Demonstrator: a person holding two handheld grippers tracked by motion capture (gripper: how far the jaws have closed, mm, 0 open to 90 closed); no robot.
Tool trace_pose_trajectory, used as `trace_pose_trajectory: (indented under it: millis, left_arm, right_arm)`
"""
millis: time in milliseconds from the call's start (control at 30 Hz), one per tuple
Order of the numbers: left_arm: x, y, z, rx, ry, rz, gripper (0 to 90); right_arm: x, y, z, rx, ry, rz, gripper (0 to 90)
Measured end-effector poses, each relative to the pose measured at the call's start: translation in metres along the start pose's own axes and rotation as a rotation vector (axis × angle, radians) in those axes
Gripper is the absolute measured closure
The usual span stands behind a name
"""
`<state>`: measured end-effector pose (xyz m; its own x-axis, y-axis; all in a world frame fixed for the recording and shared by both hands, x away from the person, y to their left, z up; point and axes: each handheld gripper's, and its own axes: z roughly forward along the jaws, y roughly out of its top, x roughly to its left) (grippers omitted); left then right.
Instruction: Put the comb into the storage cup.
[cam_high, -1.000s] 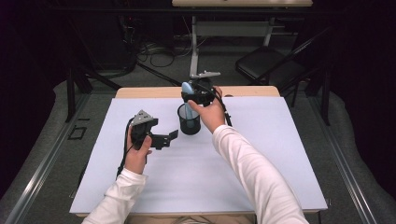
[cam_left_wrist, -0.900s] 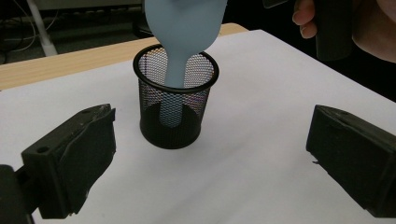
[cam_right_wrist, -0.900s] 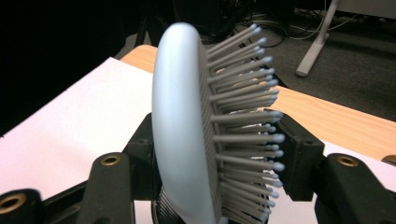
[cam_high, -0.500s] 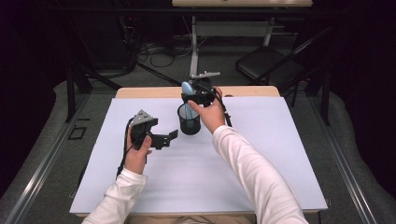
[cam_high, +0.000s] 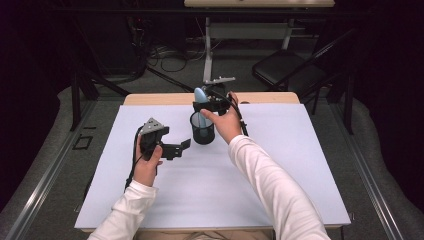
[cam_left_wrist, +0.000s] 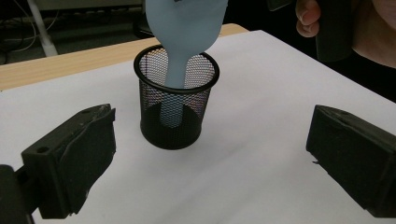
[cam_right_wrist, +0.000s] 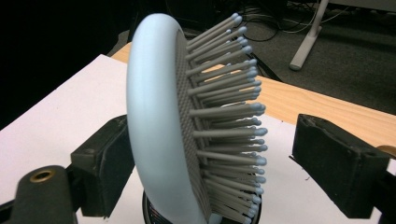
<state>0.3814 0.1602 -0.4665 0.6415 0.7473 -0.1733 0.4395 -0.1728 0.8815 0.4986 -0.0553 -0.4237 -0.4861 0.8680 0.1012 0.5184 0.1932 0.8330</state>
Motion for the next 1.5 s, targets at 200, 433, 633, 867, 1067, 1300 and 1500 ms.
trace_pose_trajectory:
  millis: [200, 433, 633, 867, 1067, 1300, 1500]
  left_arm:
    - [0.0, 0.0, 0.0, 0.001, -0.001, 0.001, 1.6]
    - [0.0, 0.0, 0.0, -0.001, -0.001, 0.003, 1.6]
    - [0.001, 0.001, -0.001, -0.002, -0.007, 0.0, 1.6]
    - [0.003, 0.001, -0.001, 0.002, -0.009, -0.008, 1.6]
    - [0.004, 0.001, -0.002, -0.001, -0.011, -0.013, 1.6]
    - [0.007, 0.003, -0.004, 0.001, -0.018, -0.028, 1.6]
    - [0.009, 0.003, -0.005, 0.005, -0.022, -0.041, 1.6]
  right_arm:
    - [0.002, -0.001, 0.001, 0.01, -0.01, 0.003, 6.9]
    - [0.003, -0.002, 0.001, 0.025, -0.022, 0.0, 0.0]
    - [0.003, -0.004, 0.0, 0.043, -0.02, 0.001, 0.0]
    - [0.002, -0.004, -0.004, 0.041, -0.016, -0.005, 0.0]
    - [0.0, -0.005, -0.008, 0.044, -0.02, -0.011, 0.0]
    - [-0.001, -0.009, -0.013, 0.057, -0.006, -0.023, 0.0]
    - [-0.004, -0.013, -0.023, 0.062, 0.015, -0.021, 0.0]
